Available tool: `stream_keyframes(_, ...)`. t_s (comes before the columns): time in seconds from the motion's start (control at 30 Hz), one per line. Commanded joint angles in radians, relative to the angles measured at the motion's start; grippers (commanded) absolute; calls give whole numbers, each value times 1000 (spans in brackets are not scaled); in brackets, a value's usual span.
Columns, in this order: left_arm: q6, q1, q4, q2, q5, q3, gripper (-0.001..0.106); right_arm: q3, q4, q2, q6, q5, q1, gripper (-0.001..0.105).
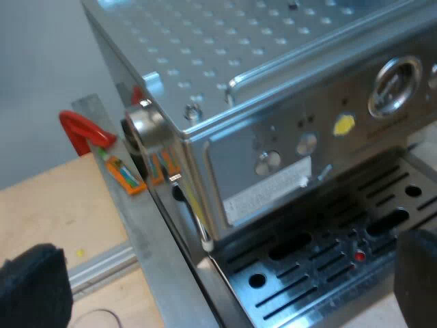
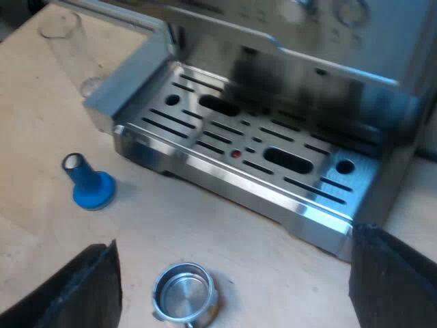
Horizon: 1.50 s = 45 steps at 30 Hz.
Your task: Grind coffee beans and then tamp
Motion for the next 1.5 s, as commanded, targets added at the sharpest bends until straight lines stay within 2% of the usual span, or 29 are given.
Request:
stream_keyframes(0.03, -16, 24, -5, -2, -26, -19, 98, -12, 42, -7, -55, -141, -202, 70)
stream_keyframes(0.1, -16, 69, -5, 7, -26, -21, 98, -7, 48, -5, -84, -218, -336, 70)
stream_keyframes(0.17, -16, 135, -3, 21, 9, -21, 98, -6, 47, -5, -112, -296, -440, 70)
stream_keyframes(0.23, -25, 211, -3, 30, 79, -21, 98, -6, 47, -5, -155, -377, -582, 70)
stream_keyframes(0.33, -50, 262, -3, 28, 94, -21, 98, -6, 47, -5, -201, -471, -734, 70)
stream_keyframes(0.53, -53, 266, 65, 16, 96, -32, 98, -6, 47, -5, -296, -533, -987, 70)
stream_keyframes(0.67, -53, 266, 82, -19, 94, -32, 98, -6, 47, -15, -329, -581, -1103, 70)
stream_keyframes(0.73, -53, 266, 94, -44, 94, -32, 98, -6, 47, -32, -366, -580, -1150, 70)
stream_keyframes(0.83, -53, 266, 111, -100, 86, -32, 98, -6, 47, -62, -405, -580, -1183, 70)
stream_keyframes(0.93, -53, 266, 119, -155, 86, -32, 98, -6, 47, -94, -417, -580, -1181, 70)
stream_keyframes(1.17, -53, 266, 169, -261, 86, -32, 98, -6, 124, -212, -430, -695, -1177, 70)
stream_keyframes(1.33, -53, 266, 216, -337, 86, -32, 98, -6, 181, -309, -464, -805, -1121, 70)
stream_keyframes(1.5, -53, 266, 245, -402, 88, -32, 98, -6, 236, -388, -465, -810, -1099, 70)
